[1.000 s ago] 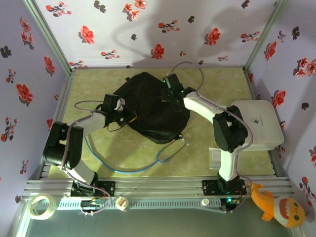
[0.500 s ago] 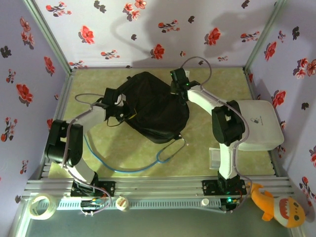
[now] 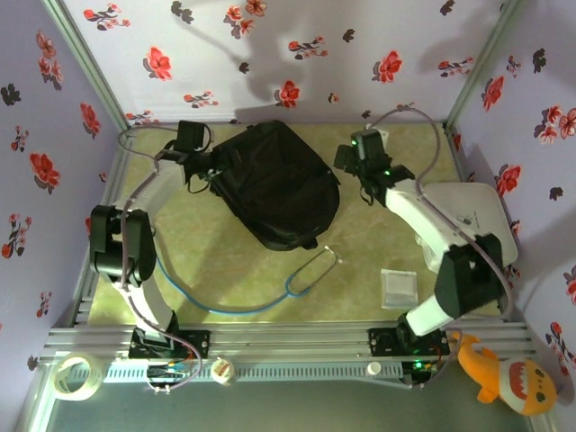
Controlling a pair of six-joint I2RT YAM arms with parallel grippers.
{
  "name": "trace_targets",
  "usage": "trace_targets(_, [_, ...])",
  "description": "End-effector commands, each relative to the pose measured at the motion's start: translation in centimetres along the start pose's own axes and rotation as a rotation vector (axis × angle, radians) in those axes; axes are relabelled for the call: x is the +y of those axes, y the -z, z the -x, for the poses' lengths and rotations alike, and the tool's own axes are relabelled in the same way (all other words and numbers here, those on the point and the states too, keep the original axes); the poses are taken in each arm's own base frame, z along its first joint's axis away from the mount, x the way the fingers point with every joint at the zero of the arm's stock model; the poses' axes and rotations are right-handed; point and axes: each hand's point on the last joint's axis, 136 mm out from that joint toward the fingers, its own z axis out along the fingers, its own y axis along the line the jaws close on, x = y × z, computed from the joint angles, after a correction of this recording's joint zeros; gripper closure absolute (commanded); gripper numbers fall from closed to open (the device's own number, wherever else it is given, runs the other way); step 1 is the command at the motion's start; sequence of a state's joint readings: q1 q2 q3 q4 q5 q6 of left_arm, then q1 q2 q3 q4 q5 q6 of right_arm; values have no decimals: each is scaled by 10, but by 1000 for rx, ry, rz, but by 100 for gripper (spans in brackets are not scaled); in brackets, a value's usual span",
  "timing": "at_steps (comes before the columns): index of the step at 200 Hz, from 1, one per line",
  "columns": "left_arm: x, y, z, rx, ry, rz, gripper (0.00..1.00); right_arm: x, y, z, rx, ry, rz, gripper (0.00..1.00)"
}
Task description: Pack the student bag
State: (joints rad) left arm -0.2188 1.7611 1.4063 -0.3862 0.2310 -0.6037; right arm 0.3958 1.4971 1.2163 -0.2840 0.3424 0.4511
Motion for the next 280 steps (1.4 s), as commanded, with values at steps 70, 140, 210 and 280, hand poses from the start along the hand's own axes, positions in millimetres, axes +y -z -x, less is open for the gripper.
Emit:
trace_targets(70, [116,161,4,-539,-102,477,0,-113,47,-39,-203,184,-259,1])
trace_targets(140, [204,177,-54,-660,-77,731,0,-164,34,-101,-217,198,-307,1])
trace_targets(210, [186,131,-64,-709,-314,512,0,-152,1,-99,-244,221,-187,1])
trace_targets(280, [161,94,-51,-724,-464,350,0,-139,-20,-88,-270,175,-32,1])
